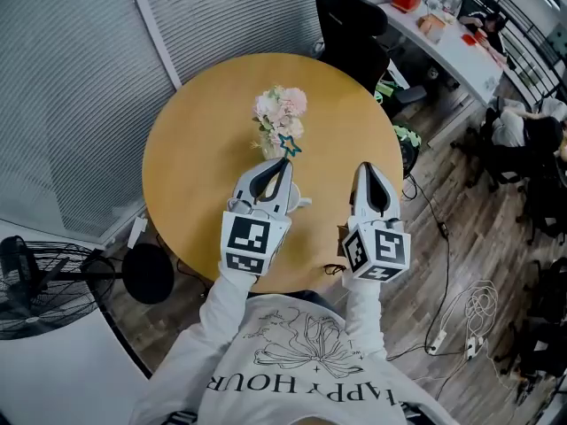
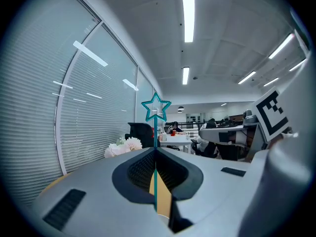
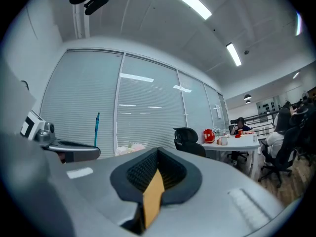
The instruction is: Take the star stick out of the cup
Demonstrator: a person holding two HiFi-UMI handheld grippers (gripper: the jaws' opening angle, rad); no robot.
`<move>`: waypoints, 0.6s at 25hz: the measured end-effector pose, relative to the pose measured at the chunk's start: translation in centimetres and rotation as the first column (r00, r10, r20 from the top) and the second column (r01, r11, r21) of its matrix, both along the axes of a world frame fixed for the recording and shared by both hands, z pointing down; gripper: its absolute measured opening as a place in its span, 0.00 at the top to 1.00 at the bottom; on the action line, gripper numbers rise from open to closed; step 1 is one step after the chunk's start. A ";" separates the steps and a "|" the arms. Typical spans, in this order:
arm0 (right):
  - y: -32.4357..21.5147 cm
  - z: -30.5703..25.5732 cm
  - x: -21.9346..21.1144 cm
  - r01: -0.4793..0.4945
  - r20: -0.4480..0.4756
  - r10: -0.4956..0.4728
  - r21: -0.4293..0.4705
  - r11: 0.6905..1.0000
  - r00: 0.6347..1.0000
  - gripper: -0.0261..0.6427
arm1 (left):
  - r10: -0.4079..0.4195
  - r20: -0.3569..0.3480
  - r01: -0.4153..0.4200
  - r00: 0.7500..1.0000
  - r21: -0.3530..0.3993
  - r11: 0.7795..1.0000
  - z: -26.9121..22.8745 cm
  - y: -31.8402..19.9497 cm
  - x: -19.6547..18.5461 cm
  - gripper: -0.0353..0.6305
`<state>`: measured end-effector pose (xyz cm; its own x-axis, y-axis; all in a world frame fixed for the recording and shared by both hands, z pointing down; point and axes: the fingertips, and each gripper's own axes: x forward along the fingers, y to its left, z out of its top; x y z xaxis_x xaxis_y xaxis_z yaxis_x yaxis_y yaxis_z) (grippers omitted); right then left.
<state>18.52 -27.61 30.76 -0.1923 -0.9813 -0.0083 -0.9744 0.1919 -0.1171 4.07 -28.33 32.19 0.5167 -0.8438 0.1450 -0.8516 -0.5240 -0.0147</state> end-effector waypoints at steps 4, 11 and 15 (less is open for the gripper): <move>-0.1 -0.3 0.0 0.005 -0.004 -0.005 0.006 1.000 1.000 0.94 | -0.004 -0.013 0.004 1.000 0.000 1.000 -0.2 -0.1 -0.3 0.93; -0.3 -0.7 -0.2 0.014 -0.002 -0.014 0.017 1.000 1.000 0.94 | -0.005 -0.038 0.005 0.999 0.009 1.000 -0.9 -0.1 -0.2 0.93; -0.3 -0.8 0.1 0.014 -0.003 -0.014 0.017 1.000 1.000 0.94 | -0.004 -0.041 0.004 0.999 0.013 1.000 -1.1 -0.1 0.0 0.93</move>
